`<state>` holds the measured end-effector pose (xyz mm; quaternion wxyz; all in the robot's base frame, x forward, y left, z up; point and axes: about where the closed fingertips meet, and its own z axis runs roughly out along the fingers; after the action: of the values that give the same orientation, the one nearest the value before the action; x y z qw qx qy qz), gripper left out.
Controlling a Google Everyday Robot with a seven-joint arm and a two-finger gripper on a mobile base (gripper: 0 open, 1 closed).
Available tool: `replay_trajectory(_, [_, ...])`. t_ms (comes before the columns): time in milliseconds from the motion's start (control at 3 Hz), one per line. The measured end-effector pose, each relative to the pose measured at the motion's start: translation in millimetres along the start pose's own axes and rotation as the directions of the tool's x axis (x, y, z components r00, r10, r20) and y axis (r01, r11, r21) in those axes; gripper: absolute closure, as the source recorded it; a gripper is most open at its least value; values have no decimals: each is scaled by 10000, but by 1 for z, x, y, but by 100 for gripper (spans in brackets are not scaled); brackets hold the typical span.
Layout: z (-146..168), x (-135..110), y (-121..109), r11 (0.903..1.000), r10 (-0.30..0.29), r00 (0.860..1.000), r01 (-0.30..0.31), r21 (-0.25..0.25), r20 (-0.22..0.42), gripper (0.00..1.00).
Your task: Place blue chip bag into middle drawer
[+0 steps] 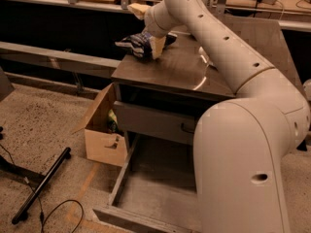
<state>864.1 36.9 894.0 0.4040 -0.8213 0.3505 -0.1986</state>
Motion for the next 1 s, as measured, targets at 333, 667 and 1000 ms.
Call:
replay_trajectory(333, [4,-4,0,10000,-58,9998,59,-41,214,18])
replay_trajectory(667, [7,-9,2,9998,-135,9986,143,-146,503,41])
replay_trajectory(1000, [10,-14,3,9994,-204,9968,225,-263,770,64])
